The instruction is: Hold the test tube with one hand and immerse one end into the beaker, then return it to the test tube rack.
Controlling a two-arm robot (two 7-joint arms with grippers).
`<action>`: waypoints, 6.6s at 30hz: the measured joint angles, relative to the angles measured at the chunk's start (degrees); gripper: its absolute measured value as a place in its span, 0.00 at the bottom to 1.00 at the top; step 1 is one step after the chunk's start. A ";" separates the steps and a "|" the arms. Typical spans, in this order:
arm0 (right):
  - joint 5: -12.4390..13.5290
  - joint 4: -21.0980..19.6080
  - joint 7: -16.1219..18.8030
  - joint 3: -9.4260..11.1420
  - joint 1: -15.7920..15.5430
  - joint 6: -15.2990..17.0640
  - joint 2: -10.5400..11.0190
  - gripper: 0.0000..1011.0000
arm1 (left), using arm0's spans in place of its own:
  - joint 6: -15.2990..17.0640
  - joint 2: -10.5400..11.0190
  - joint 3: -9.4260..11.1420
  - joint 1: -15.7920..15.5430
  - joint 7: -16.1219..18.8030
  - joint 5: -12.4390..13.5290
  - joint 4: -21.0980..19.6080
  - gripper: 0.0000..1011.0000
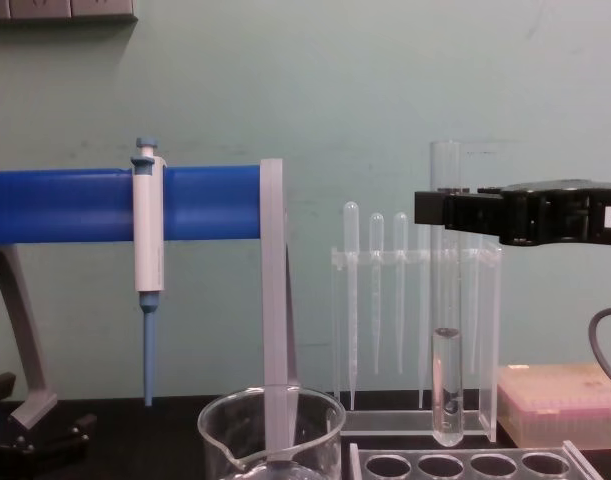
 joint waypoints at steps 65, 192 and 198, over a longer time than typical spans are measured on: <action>0.00 0.00 0.00 0.00 0.00 0.00 0.00 0.22 | 0.00 0.00 0.00 0.00 0.00 0.00 0.00 0.99; -10.61 23.14 5.57 -10.14 7.66 -9.46 -17.20 0.22 | 0.00 0.00 0.00 0.00 0.00 0.00 0.00 0.99; -10.61 23.14 5.57 -10.14 7.66 -9.46 -17.20 0.22 | 0.00 0.00 0.00 0.00 0.00 0.00 0.00 0.99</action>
